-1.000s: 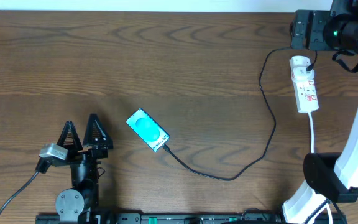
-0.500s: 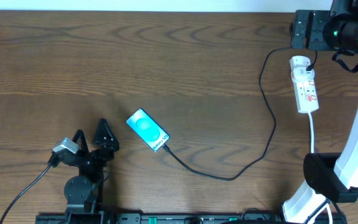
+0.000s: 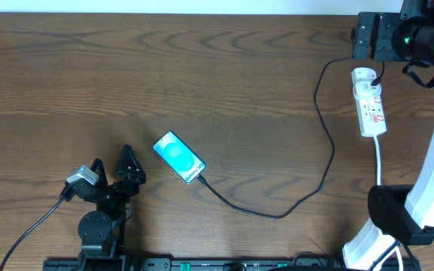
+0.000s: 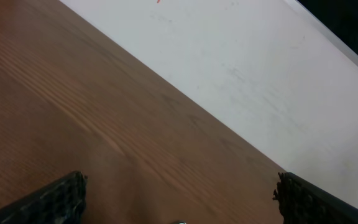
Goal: Plug charger to phone and switch on socket
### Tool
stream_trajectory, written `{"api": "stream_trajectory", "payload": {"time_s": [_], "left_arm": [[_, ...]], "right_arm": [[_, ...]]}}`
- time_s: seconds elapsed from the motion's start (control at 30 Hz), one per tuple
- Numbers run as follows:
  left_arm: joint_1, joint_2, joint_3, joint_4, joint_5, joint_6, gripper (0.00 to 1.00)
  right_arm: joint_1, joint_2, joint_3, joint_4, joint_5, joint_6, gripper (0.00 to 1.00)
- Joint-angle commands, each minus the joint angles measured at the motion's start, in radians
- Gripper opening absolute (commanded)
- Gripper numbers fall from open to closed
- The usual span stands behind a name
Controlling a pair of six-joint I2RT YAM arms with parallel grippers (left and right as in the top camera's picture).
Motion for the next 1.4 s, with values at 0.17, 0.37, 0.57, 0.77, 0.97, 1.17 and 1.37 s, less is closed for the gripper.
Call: {"api": "stream_trajectory", "payload": {"time_s": [0.17, 0.37, 0.57, 0.77, 0.97, 1.17, 1.37], "left_arm": [[0.003, -0.006, -0.013, -0.049, -0.014, 0.018, 0.98], [0.003, -0.006, -0.013, -0.049, -0.014, 0.018, 0.98], [0.003, -0.006, -0.013, -0.049, -0.014, 0.018, 0.98], [0.003, -0.006, -0.013, -0.049, -0.014, 0.018, 0.98], [0.003, -0.006, -0.013, -0.049, -0.014, 0.018, 0.98], [0.003, -0.006, -0.013, -0.049, -0.014, 0.018, 0.98], [0.003, -0.006, -0.013, -0.049, -0.014, 0.018, 0.98]], "right_arm": [[0.001, -0.014, 0.001, -0.002, 0.009, 0.013, 0.99], [0.001, -0.014, 0.001, -0.002, 0.009, 0.013, 0.99], [0.001, -0.014, 0.001, -0.002, 0.009, 0.013, 0.99], [0.001, -0.014, 0.001, -0.002, 0.009, 0.013, 0.99], [0.001, -0.014, 0.001, -0.002, 0.009, 0.013, 0.99], [0.001, -0.014, 0.001, 0.001, 0.013, 0.013, 0.99], [0.012, -0.013, -0.021, 0.16, -0.021, 0.011, 0.99]]}}
